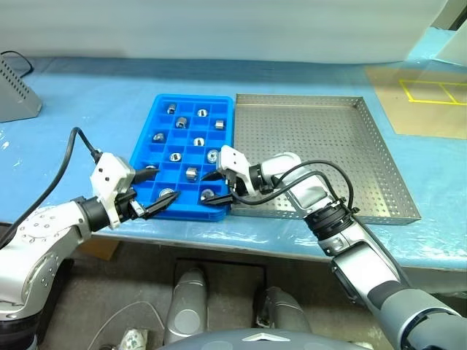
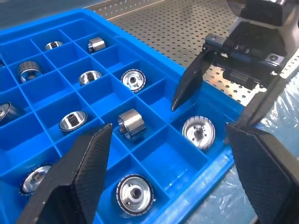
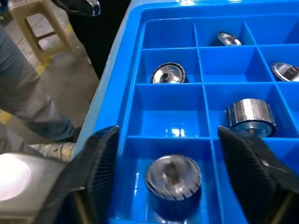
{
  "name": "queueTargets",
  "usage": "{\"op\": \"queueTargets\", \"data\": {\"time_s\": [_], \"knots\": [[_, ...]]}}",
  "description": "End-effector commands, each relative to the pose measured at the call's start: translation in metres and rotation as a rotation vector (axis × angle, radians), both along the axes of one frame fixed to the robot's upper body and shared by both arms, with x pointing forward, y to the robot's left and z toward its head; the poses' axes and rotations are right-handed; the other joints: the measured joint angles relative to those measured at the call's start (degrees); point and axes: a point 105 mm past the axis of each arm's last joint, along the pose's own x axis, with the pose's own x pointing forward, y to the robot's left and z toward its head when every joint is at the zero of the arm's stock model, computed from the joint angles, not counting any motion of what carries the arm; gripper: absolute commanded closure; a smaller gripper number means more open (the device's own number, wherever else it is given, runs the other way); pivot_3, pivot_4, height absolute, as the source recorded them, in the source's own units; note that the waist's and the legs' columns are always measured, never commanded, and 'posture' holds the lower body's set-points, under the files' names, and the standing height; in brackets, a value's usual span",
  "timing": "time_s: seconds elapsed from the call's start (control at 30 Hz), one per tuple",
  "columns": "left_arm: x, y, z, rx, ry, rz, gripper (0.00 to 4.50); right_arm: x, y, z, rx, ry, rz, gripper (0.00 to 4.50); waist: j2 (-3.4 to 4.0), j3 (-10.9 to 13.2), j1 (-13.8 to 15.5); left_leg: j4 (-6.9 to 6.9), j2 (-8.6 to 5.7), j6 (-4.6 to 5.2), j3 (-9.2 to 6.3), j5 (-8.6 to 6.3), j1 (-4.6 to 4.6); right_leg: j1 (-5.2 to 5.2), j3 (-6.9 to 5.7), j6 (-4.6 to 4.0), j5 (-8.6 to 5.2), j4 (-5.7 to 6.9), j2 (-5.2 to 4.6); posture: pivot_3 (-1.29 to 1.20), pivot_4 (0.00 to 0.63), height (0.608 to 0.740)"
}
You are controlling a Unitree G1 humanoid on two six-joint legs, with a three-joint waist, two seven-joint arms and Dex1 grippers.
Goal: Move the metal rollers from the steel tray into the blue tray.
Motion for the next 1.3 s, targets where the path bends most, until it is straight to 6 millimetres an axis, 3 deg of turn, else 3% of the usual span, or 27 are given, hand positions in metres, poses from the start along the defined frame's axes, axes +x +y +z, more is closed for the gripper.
{"op": "queueTargets", "data": {"time_s": [0.03,0.13,0.27,0.37,0.57,0.73,0.87,1.0,1.3], "knots": [[0.003,-0.002,0.005,0.011,-0.028,-0.027,0.45,0.003,0.002,0.016,0.044,-0.066,-0.02,0.83,0.0,0.0,-0.19,0.0,0.0,0.0,0.0,0.0,0.0,0.0,0.0,0.0,0.0,0.0,0.0,0.26,0.15,0.74],[0.008,-0.002,0.007,0.008,-0.034,-0.034,0.45,0.008,-0.005,0.027,0.083,-0.088,-0.054,0.83,0.0,0.0,-0.3,0.0,0.0,-0.03,0.0,0.02,-0.01,0.0,0.0,0.0,0.0,0.0,0.0,0.22,0.15,0.74],[0.029,0.016,0.018,0.035,-0.09,0.02,0.45,0.018,-0.022,0.071,0.247,-0.132,-0.138,0.83,0.0,0.0,-0.45,0.02,0.01,-0.05,0.01,0.03,0.0,0.0,0.0,0.01,0.01,0.04,0.01,0.17,0.15,0.74],[0.045,0.021,0.029,0.026,-0.118,0.014,0.45,0.025,-0.044,0.086,0.293,-0.161,-0.216,0.83,-0.02,-0.01,-0.56,0.04,0.02,-0.26,0.01,0.16,0.04,0.02,0.01,0.02,0.02,0.08,0.03,0.1,0.15,0.74],[0.066,-0.006,0.021,-0.008,-0.119,-0.079,0.45,0.037,-0.095,0.074,0.212,-0.241,-0.448,0.83,-0.08,-0.08,-1.66,0.09,-0.12,-0.27,0.02,0.17,0.09,0.18,0.08,0.11,0.08,0.04,-0.03,-0.02,0.15,0.74],[0.092,-0.026,0.018,-0.097,-0.129,-0.057,0.45,0.043,-0.135,0.066,0.185,-0.28,-0.667,0.83,-0.09,-0.08,-4.11,0.14,-0.11,-0.28,0.02,0.19,0.06,0.14,0.09,0.14,0.12,0.09,-0.01,-0.1,0.15,0.74],[0.108,-0.044,0.015,-0.149,-0.13,-0.054,0.45,0.036,-0.141,0.063,0.197,-0.276,-0.722,0.83,-0.1,-0.09,-6.38,0.17,-0.1,-0.27,0.03,0.19,0.1,0.19,0.11,0.14,0.13,0.08,0.0,-0.15,0.15,0.74],[0.11,-0.061,0.013,-0.181,-0.111,-0.1,0.45,0.035,-0.146,0.062,0.169,-0.299,-0.761,0.83,-0.1,-0.09,-7.85,0.17,-0.1,-0.22,0.03,0.17,0.08,0.18,0.1,0.13,0.13,0.06,0.01,-0.17,0.15,0.74],[0.105,-0.06,0.01,-0.177,-0.111,-0.112,0.45,0.033,-0.145,0.058,0.137,-0.287,-0.741,0.83,-0.1,-0.09,-8.2,0.29,-0.1,0.02,0.03,0.03,0.09,0.24,0.1,0.1,0.13,0.06,-0.01,-0.14,0.15,0.74]]}}
